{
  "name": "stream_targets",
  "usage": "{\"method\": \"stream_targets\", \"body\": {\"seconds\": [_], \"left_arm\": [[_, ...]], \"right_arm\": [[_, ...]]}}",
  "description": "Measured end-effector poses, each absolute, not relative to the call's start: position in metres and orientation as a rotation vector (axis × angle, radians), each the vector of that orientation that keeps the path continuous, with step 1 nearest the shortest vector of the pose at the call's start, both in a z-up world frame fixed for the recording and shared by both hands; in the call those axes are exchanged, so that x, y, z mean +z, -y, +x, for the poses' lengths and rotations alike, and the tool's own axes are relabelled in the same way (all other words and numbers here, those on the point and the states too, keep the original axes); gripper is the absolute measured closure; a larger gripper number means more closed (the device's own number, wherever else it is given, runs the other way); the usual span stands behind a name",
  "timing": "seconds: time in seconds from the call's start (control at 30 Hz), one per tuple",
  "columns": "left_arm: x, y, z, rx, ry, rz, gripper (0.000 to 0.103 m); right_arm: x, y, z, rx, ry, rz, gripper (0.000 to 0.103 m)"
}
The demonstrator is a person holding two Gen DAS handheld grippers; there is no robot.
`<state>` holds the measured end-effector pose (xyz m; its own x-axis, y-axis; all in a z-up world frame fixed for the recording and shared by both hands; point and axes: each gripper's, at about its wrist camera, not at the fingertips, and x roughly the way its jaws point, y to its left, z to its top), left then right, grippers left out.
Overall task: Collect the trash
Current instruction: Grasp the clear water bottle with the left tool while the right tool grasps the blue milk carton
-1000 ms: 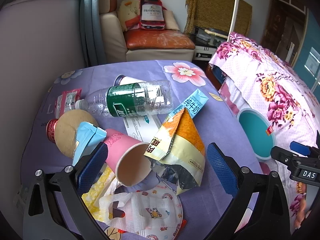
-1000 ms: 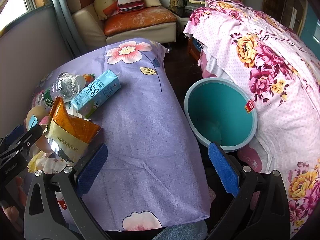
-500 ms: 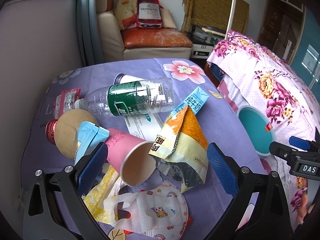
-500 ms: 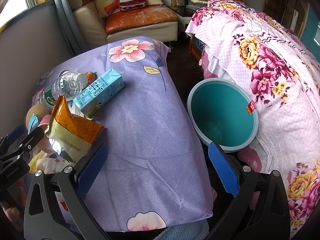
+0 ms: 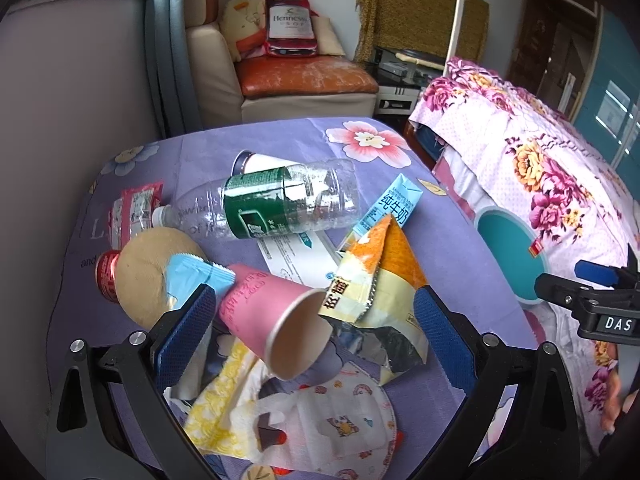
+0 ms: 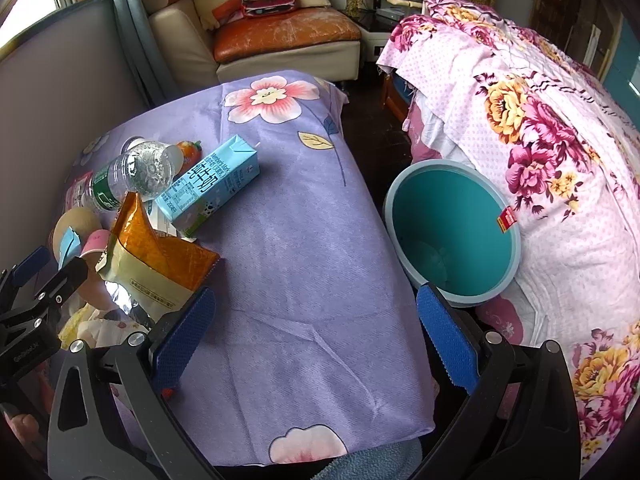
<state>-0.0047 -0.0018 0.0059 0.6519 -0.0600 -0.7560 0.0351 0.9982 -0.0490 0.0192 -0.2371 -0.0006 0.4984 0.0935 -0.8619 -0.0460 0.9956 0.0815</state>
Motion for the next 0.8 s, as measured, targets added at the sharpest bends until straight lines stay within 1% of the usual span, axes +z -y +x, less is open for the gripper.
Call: {"method": "stream_targets", "body": {"seconds": [0.3,0.47,0.57,0.6,0.67,0.7,0.73,0.8], "left_arm": [[0.020,-0.035,0.028,-0.115,-0.844,0.132,0.004],[0.014,-0.058,0.061,-0.197,-0.864,0.175,0.004],[0.006,-0.058,0.079,-0.248,-0.884,0.265,0.004],[0.004,-0.057,0.084,-0.267,-0.890,0.287,0.004],[0.000,-0.053,0.095,-0.320,-0.901,0.337,0.004],[-0.001,-0.052,0.099,-0.345,-0.906,0.354,0.004],[-0.004,-0.050,0.104,-0.374,-0.913,0.377,0.004],[-0.010,-0.049,0.112,-0.407,-0.925,0.410,0.004]], "right_arm": [[0.005,0.224,0.044,0.121,-1.071,0.086,0.006],[0.001,0.221,0.069,0.152,-1.116,0.155,0.006],[-0.003,0.218,0.089,0.173,-1.149,0.223,0.008],[-0.003,0.215,0.094,0.178,-1.155,0.231,0.011],[-0.006,0.207,0.106,0.190,-1.178,0.250,0.033],[-0.008,0.203,0.112,0.200,-1.192,0.267,0.038],[-0.012,0.197,0.121,0.213,-1.210,0.290,0.043],[-0.016,0.189,0.130,0.220,-1.228,0.314,0.043]]}}
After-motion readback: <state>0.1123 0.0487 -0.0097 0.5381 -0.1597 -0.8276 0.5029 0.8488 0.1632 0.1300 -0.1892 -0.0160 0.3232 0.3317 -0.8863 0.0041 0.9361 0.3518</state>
